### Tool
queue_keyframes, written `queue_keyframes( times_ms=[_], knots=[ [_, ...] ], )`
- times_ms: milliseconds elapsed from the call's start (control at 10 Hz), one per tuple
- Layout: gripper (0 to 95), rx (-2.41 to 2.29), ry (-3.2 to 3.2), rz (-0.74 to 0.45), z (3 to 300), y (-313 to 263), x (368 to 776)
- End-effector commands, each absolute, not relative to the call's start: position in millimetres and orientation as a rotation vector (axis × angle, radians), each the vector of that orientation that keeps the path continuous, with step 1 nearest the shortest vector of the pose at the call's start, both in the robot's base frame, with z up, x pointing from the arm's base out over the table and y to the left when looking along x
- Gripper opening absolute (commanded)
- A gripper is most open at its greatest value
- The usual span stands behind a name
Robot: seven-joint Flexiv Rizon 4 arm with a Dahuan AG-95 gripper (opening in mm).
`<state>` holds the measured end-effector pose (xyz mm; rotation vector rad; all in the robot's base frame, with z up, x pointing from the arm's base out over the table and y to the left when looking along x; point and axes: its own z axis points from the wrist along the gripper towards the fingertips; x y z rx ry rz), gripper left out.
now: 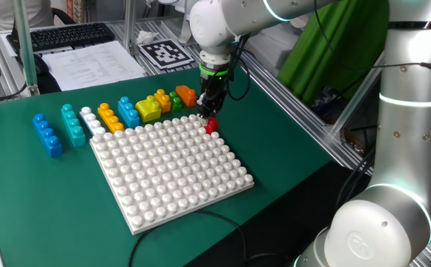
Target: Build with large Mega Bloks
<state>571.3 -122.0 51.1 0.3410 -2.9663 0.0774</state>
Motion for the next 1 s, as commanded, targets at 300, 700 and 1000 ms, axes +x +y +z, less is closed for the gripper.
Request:
queue_keyframes(
  times_ms=[300, 700, 1000],
  knots=[
    [0.0, 0.287, -2.968, 0.078, 48.8, -122.3, 572.6],
    [0.0, 0.214, -2.978, 0.08, 48.7, -122.5, 572.6],
    [0.0, 0.222, -2.974, 0.076, 48.7, -122.5, 572.6]
  ],
)
